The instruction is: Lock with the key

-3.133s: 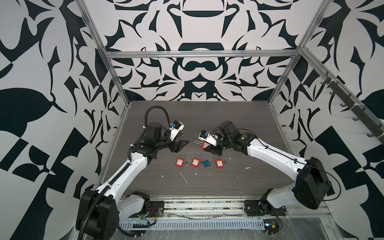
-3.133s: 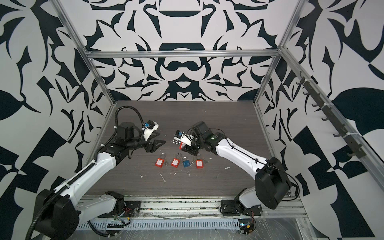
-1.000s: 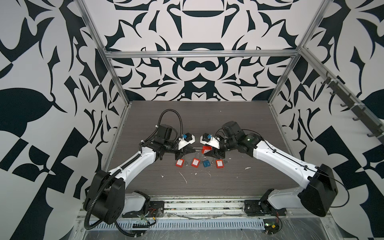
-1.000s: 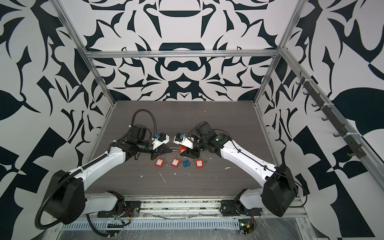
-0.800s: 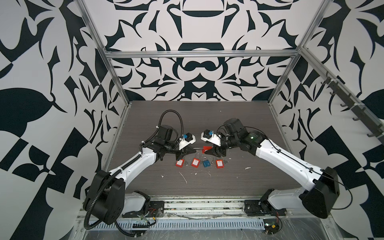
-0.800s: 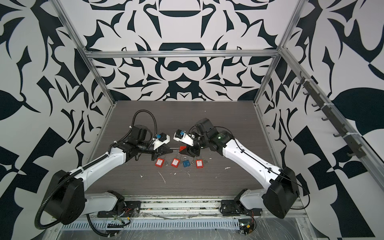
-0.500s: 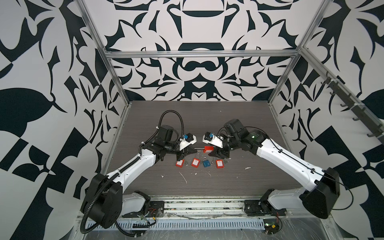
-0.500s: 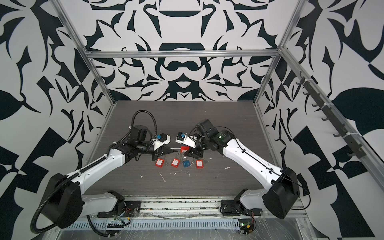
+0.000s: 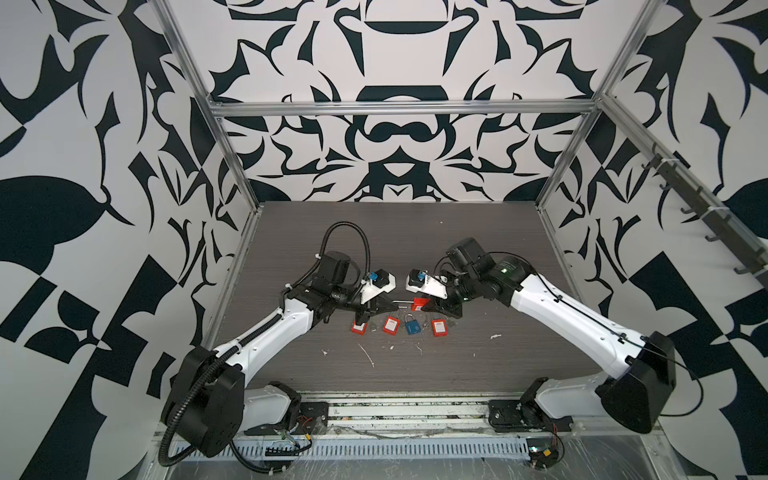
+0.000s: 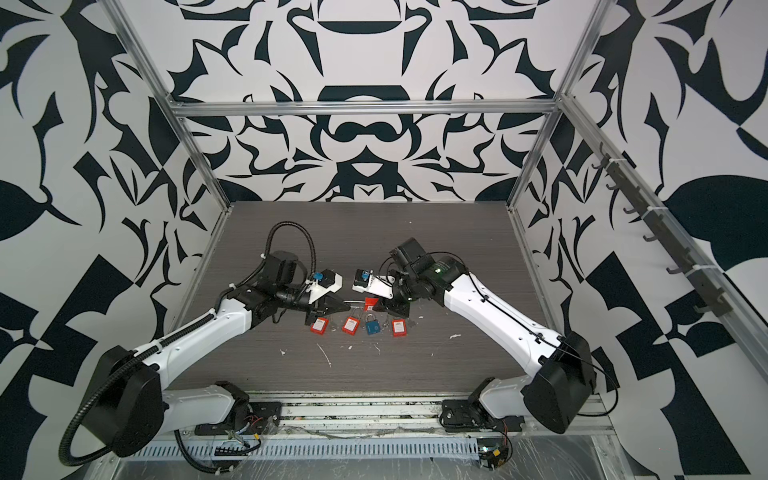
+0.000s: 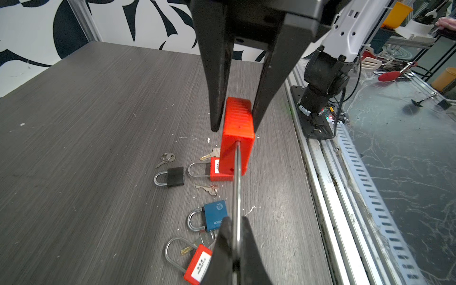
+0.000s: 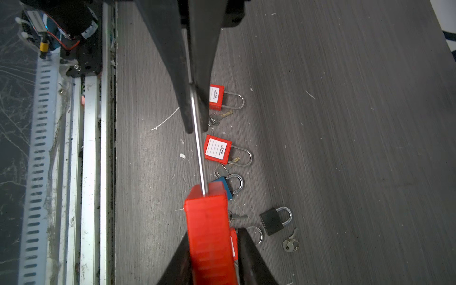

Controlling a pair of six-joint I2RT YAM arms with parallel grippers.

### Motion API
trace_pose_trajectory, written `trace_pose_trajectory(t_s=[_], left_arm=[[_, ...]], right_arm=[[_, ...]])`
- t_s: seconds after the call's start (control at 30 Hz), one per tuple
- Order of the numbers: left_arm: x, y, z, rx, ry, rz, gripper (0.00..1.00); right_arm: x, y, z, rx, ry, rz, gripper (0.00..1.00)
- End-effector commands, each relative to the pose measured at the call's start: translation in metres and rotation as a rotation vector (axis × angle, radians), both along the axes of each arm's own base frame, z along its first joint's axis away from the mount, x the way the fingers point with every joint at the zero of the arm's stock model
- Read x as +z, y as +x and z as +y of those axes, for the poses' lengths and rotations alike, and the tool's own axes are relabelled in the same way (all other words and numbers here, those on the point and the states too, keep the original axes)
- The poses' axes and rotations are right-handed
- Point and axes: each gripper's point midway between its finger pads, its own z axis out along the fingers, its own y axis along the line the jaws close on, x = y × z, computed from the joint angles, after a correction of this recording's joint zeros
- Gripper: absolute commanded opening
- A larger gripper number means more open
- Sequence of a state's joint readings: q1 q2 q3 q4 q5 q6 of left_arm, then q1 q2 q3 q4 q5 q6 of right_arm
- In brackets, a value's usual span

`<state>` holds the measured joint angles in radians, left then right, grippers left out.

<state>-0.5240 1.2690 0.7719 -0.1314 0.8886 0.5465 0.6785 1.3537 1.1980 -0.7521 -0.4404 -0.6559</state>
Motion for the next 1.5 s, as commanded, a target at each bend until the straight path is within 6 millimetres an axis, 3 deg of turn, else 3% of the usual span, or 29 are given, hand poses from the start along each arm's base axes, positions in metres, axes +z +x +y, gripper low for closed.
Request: trace_pose_trajectory(t_s=[0.0, 0.37, 0.67, 0.9, 1.37, 1.47], left_arm=[[0.018, -0.006, -0.006, -0.058, -0.052, -0.019, 0.0], [0.014, -0.02, -0.023, -0.136, -0.026, 0.008, 0.0], [0.016, -0.023, -0.035, -0.152, -0.038, 0.018, 0.0], [0.015, -0.026, -0.031, -0.151, -0.013, 0.016, 0.0], [0.01, -0.015, -0.025, -0.102, 0.01, -0.152, 0.0], [0.019, -0.017, -0.023, -0.097, -0.01, -0.21, 0.0]], right_arm=[[0.018, -0.007, 0.008, 0.055, 0.056, -0.002, 0.24], [0.033, -0.015, 0.021, 0.115, 0.145, -0.022, 0.14], [0.03, -0.004, 0.033, 0.093, 0.216, -0.163, 0.08], [0.018, 0.002, 0.024, 0.108, 0.119, -0.284, 0.05], [0.033, -0.018, 0.049, 0.218, 0.203, -0.091, 0.04], [0.037, -0.018, 0.051, 0.22, 0.219, -0.081, 0.04]])
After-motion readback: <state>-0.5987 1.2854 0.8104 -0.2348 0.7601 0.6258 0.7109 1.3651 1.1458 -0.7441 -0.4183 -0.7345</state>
